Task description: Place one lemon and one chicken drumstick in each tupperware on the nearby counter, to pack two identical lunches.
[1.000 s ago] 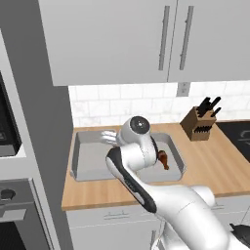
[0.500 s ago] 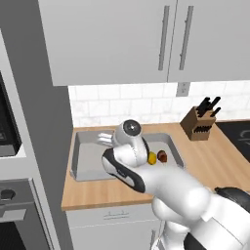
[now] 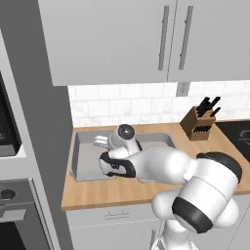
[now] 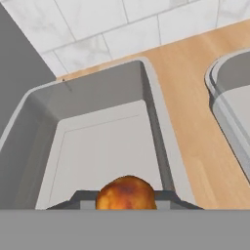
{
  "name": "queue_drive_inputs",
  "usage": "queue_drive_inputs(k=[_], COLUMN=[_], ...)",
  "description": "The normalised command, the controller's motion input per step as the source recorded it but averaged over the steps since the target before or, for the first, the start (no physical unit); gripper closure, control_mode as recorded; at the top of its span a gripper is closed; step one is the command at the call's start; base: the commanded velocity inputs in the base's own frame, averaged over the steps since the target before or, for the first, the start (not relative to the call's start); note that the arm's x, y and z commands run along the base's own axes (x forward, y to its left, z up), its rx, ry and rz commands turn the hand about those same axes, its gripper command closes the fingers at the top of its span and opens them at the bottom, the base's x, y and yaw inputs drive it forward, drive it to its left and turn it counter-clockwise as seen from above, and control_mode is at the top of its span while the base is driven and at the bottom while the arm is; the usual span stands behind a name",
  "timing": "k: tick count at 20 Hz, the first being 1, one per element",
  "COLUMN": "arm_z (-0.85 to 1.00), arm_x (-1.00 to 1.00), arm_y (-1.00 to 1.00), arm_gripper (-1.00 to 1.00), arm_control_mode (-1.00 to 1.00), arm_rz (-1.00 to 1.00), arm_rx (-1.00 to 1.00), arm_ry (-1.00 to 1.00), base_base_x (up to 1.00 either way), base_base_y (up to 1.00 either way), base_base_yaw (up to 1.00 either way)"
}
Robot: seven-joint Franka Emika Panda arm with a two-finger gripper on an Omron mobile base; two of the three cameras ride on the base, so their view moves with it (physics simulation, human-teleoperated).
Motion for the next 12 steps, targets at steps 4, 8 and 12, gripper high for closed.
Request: queue_drive_inputs(k=[4,8,12], arm_z=[-0.17,-0.09,0.01], arm_x=[0.03,0.15,0.29], arm_y=[0.02,0.0,0.0], arm_gripper=[1.0,-1.0,-1.0], arm_control_mode=[-1.0,-1.0,-1.0], arm_rz=[-0.06,-0.09,-0.11], arm_rx=[0.0,0.0,0.0], arm_ry=[0.0,0.0,0.0], base_base_x=[0.0,0.0,0.0], base_base_y=[0.0,0.0,0.0], base_base_yaw=[0.0,0.0,0.0])
